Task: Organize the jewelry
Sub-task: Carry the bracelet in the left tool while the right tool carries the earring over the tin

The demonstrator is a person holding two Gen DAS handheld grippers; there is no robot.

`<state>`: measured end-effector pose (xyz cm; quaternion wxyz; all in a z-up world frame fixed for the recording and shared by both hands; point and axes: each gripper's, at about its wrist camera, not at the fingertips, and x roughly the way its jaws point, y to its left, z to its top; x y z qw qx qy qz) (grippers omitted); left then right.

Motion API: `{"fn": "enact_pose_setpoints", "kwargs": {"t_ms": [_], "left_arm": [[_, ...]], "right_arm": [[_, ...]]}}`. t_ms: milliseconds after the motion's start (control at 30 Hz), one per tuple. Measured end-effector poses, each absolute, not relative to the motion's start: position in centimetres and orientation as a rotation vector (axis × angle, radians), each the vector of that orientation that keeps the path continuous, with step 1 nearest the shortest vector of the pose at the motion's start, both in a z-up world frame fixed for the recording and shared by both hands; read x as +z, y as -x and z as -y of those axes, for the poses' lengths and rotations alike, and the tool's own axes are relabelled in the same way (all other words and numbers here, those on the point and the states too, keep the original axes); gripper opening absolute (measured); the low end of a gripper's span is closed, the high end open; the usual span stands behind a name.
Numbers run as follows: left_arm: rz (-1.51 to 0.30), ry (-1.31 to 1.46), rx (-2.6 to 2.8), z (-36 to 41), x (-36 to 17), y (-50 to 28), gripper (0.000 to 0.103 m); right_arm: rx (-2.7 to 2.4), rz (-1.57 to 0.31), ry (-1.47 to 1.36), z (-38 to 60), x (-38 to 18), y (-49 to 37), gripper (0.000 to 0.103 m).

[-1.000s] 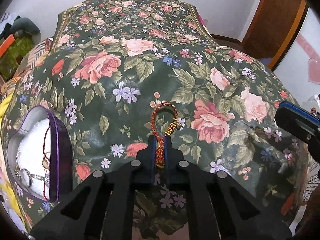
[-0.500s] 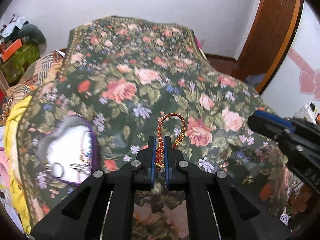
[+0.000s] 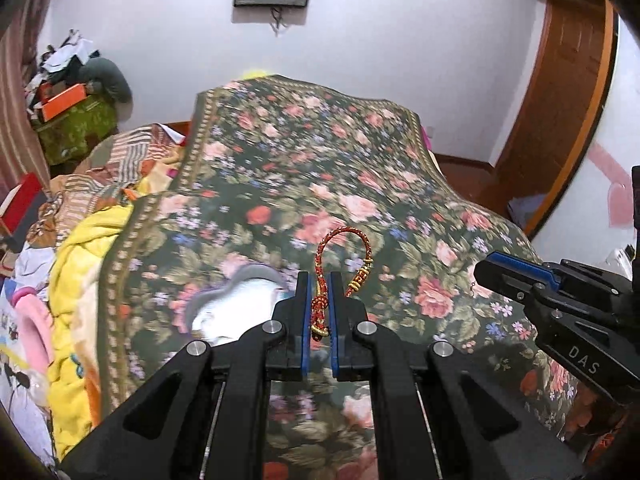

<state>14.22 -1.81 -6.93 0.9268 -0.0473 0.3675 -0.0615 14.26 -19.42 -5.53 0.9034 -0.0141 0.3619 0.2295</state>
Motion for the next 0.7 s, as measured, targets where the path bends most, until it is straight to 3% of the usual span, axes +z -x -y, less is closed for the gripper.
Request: {"fn": "enact_pose_setpoints", "kwargs": {"t_ms": [700], "left_arm": [[-0.709, 0.188, -0.017, -6.2, -7.2, -13.2, 0.006]], "right_arm": [[0.639, -0.740, 0.089, 9.8, -5.6, -14.6, 0.012]]}}
